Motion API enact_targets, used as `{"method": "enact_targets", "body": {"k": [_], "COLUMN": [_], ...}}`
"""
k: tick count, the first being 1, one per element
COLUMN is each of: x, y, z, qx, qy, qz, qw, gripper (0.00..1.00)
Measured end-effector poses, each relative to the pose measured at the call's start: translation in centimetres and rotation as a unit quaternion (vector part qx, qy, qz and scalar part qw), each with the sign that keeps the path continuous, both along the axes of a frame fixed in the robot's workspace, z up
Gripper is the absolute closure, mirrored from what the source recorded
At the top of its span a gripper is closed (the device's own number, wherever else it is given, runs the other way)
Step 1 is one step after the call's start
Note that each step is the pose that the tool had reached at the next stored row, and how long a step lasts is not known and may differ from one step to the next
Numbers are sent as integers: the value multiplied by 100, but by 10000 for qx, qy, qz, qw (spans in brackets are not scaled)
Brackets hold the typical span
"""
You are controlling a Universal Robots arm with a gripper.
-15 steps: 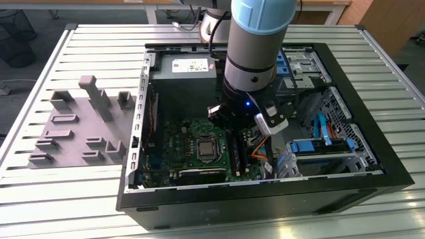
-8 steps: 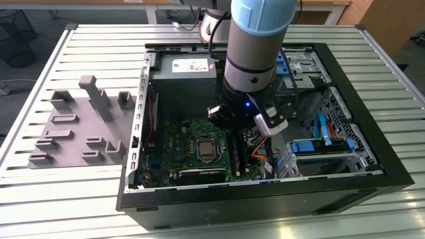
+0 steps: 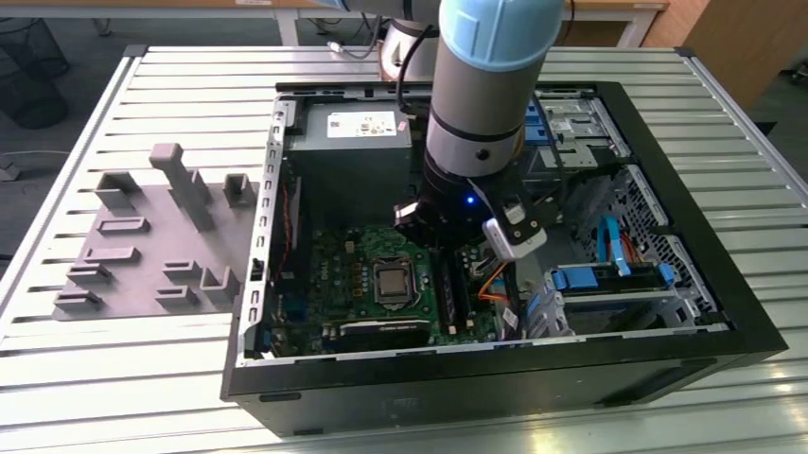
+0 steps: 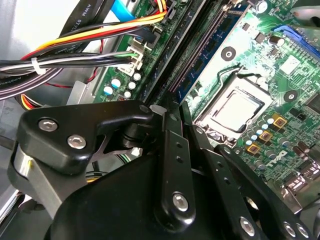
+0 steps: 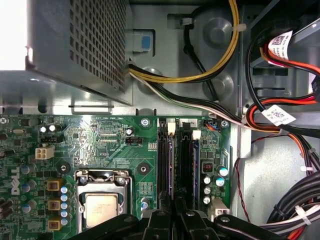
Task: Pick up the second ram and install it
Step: 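Insert the second ram into the second slot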
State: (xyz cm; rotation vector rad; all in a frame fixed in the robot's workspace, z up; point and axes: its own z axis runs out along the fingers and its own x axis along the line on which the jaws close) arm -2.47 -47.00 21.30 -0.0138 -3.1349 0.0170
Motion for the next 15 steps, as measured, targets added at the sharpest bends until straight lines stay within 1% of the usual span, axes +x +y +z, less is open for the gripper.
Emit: {"method": "enact_targets", "body": {"k": [8, 15], "x": [2, 3], "y": [0, 1], "z": [-5, -39], "qx": [1, 1], "qy": [0, 0], "qz": [-9, -10], "qw": [10000, 10000], "gripper": [86, 86]}}
